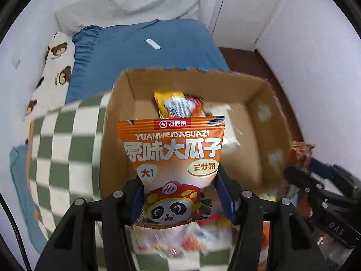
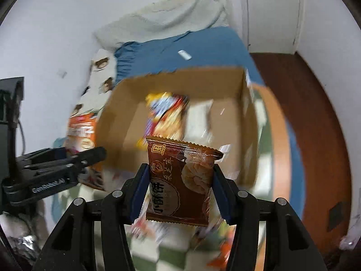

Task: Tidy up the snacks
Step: 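Carry both packets into the box and open both tools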

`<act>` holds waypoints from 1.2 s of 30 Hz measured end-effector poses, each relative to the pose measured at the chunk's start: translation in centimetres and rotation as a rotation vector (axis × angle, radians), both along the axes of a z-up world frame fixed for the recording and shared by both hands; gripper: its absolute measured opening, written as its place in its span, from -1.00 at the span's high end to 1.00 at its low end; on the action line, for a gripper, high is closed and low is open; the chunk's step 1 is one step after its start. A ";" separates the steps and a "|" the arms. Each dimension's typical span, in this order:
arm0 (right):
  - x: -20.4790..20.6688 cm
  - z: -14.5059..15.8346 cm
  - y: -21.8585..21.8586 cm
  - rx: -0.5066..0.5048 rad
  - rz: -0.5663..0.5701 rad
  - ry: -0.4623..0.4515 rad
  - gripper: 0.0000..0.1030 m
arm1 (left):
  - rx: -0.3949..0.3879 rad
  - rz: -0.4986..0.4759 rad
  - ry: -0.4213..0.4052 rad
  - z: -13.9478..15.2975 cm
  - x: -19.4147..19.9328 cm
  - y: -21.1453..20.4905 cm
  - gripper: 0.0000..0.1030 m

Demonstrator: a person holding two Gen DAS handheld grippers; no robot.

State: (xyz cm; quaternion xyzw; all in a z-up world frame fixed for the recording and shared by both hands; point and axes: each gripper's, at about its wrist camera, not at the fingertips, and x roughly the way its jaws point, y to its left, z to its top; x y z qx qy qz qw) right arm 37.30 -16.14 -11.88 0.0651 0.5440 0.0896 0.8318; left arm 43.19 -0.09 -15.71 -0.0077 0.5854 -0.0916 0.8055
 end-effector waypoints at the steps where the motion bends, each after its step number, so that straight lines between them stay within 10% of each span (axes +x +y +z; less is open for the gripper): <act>1: 1.9 -0.4 0.0 -0.033 0.003 0.015 -0.10 | 0.021 0.002 0.016 -0.8 2.0 -0.2 -0.05; 13: 17.3 -7.6 -2.2 -0.192 -0.004 0.223 -0.11 | 0.181 0.012 0.221 -10.3 14.9 -0.1 -0.07; 18: 18.7 -9.6 -2.0 -0.226 -0.009 0.273 -0.17 | 0.170 0.040 0.251 -11.7 15.7 0.7 -0.09; 22: 19.2 -11.1 -1.6 -0.246 0.007 0.302 -0.65 | 0.148 0.049 0.252 -11.9 15.8 1.2 -0.88; 36: 16.1 -12.5 -0.8 -0.160 -0.007 0.340 -0.85 | 0.074 0.059 0.223 -9.8 10.9 1.0 -0.88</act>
